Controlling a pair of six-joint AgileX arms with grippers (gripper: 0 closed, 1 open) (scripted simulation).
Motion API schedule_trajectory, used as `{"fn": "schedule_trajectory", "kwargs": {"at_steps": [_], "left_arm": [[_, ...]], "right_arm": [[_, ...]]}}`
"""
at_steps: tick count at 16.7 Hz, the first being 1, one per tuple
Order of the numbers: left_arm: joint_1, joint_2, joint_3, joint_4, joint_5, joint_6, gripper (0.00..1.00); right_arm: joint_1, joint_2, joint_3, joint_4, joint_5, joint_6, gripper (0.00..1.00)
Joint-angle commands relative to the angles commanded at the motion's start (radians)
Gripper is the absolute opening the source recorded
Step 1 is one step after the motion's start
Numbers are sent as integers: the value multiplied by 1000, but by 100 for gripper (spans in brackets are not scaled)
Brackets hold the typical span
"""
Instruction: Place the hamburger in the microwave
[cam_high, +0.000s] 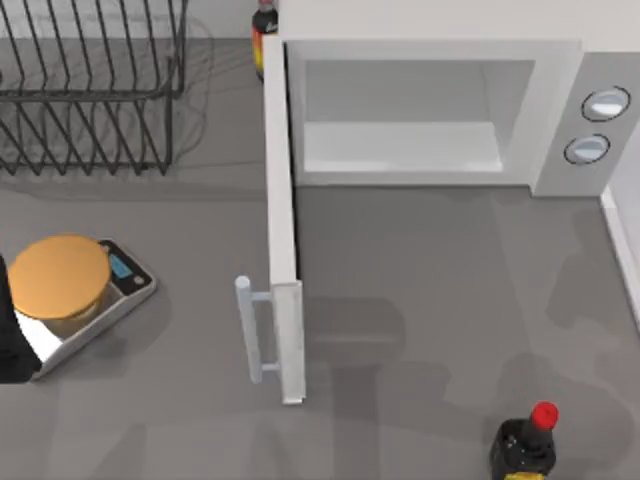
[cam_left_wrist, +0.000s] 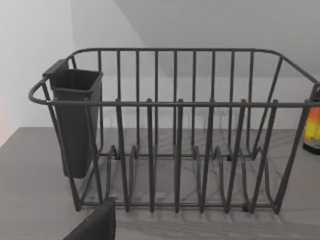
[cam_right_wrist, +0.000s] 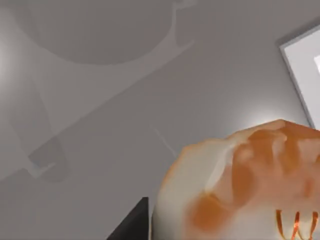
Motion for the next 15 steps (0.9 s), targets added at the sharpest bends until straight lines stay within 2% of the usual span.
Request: {"fn": "schedule_trajectory", "kwargs": {"at_steps": [5, 15], "left_arm": [[0, 0, 0, 0, 0, 0, 100], [0, 0, 0, 0, 0, 0, 100]], "right_arm": [[133, 230, 98, 328, 140, 254, 0], [463, 744, 257, 1285, 485, 971, 0]]}}
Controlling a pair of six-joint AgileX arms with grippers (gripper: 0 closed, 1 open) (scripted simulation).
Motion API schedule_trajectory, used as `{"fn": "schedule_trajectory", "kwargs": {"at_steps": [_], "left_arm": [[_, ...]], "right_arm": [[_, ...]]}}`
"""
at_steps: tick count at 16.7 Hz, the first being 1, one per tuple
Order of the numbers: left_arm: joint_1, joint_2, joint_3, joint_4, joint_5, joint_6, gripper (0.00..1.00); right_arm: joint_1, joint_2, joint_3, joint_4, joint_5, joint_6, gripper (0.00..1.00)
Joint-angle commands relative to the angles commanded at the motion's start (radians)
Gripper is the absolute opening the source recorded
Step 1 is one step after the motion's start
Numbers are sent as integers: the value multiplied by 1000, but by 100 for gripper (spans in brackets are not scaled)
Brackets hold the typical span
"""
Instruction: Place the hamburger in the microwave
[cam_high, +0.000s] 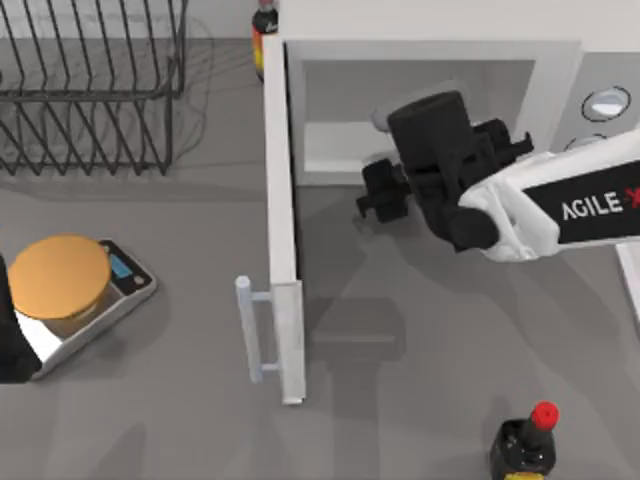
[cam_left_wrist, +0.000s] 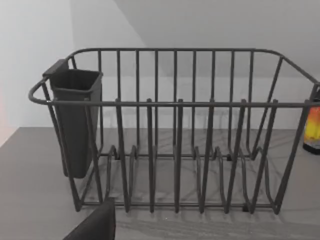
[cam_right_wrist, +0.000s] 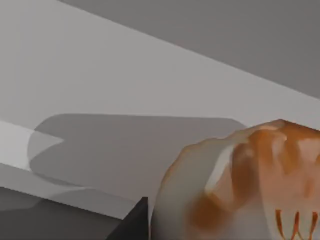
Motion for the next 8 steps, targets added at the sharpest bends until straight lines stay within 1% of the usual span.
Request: {"fn": "schedule_trajectory", "kwargs": {"at_steps": [2, 4, 6, 8], "left_arm": [[0, 0, 0, 0, 0, 0, 100], [0, 0, 0, 0, 0, 0, 100], [0, 0, 0, 0, 0, 0, 100], [0, 0, 0, 0, 0, 0, 100]], "right_arm": [[51, 67, 21, 145, 58, 122, 0], [91, 113, 40, 248, 104, 217, 0], [116, 136, 55, 309, 134, 276, 0], [124, 142, 61, 328, 144, 294, 0]]}}
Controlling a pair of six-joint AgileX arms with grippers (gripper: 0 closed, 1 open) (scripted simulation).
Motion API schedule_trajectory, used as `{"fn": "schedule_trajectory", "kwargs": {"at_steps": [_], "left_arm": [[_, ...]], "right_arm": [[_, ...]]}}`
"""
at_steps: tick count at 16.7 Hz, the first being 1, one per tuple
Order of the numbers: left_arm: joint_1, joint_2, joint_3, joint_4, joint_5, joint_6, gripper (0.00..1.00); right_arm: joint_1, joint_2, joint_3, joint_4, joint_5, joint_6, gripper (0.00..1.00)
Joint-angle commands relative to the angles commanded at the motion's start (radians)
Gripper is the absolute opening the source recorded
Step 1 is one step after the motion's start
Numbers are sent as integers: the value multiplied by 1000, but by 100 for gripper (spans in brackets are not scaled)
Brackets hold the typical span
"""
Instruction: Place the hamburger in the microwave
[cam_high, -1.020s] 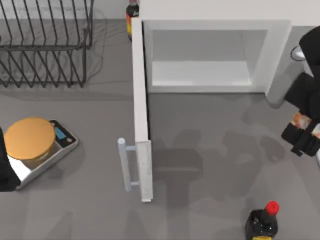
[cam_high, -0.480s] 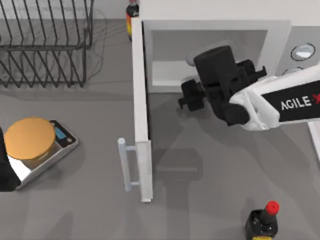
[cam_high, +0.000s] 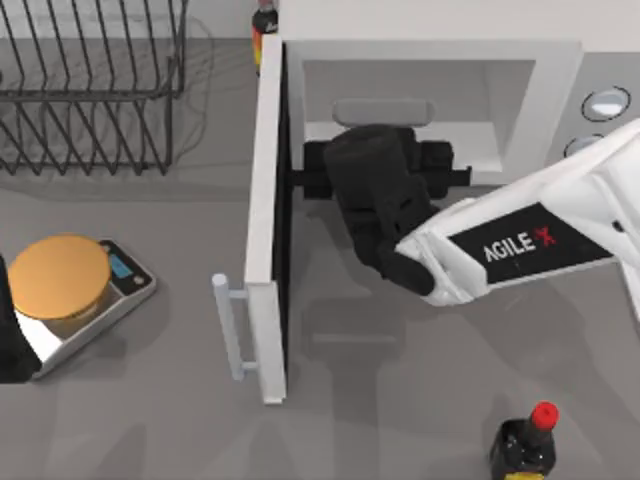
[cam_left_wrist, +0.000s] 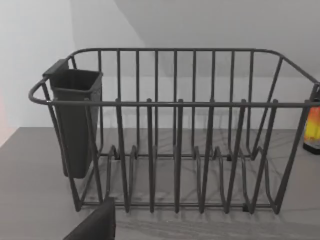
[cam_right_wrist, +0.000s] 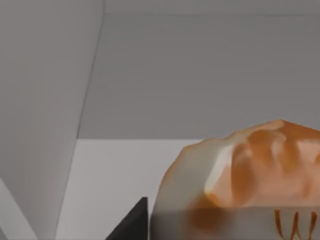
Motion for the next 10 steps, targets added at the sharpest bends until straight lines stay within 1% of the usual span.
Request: {"fn": "schedule_trajectory", "kwargs": {"at_steps": [6, 10], "left_arm": [[0, 0, 0, 0, 0, 0, 100], [0, 0, 0, 0, 0, 0, 100]], "right_arm": [[-11, 8, 6, -8, -6, -1, 0], [-44, 103, 158, -60, -30, -17, 0]]}}
